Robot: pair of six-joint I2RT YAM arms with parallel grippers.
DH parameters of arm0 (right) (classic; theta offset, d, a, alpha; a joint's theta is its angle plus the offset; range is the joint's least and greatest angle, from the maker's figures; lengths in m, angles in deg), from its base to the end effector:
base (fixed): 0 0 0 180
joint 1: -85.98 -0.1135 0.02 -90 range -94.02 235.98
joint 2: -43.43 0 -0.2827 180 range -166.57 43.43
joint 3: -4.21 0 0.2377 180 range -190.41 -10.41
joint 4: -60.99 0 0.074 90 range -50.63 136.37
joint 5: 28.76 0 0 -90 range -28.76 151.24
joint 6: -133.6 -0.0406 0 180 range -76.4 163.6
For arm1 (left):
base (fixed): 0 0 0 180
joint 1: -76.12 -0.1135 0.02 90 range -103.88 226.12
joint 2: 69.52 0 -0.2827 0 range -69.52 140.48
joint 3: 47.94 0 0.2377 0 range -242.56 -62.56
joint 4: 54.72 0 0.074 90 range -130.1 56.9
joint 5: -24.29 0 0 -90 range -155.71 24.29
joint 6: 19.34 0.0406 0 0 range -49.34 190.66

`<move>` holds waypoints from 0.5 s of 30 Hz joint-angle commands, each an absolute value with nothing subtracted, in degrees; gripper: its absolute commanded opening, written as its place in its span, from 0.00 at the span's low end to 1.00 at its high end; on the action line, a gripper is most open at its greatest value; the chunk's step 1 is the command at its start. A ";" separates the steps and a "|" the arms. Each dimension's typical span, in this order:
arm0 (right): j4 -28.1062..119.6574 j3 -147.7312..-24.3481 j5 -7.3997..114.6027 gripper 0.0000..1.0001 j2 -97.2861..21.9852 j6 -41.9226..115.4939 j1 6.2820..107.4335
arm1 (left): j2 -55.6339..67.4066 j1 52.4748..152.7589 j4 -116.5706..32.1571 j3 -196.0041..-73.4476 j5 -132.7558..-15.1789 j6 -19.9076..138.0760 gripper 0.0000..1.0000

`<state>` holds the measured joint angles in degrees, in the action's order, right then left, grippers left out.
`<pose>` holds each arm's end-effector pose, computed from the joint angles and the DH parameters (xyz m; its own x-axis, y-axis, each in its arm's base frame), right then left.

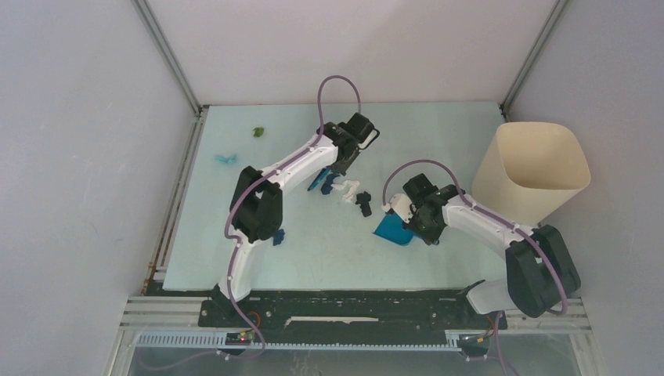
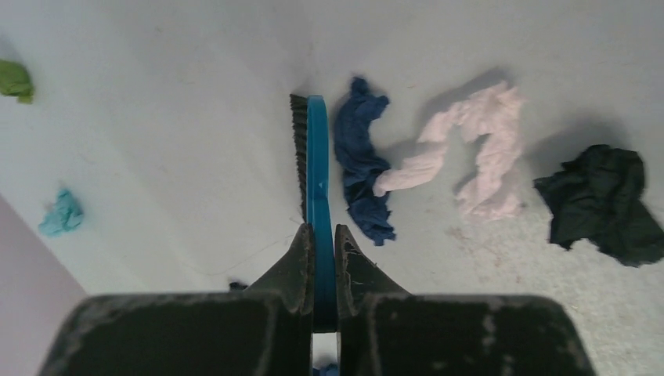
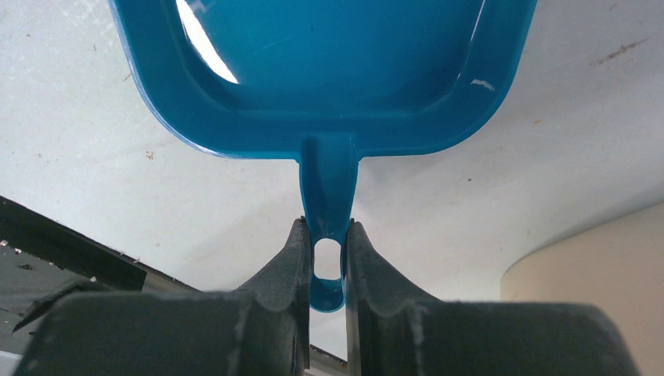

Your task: Sweep away the paper scraps from the table

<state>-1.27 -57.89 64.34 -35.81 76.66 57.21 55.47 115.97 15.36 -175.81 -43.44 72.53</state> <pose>0.1899 0.1018 0.2086 -0.4647 -0.8766 -0.1252 -0.8655 0.4795 -0.1449 0.3651 -0.2847 0.2542 -0.6917 0.6167 -0.3759 0.5031 0.7849 0.3618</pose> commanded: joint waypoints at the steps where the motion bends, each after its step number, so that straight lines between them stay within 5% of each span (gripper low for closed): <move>1: 1.53 -59.62 64.02 0.12 -37.77 75.90 56.04 | 52.77 116.89 12.04 -173.75 -54.90 68.63 0.00; 15: 3.35 -60.15 63.34 0.12 -39.63 75.27 56.01 | 47.19 127.46 8.17 -170.56 -65.24 60.64 0.00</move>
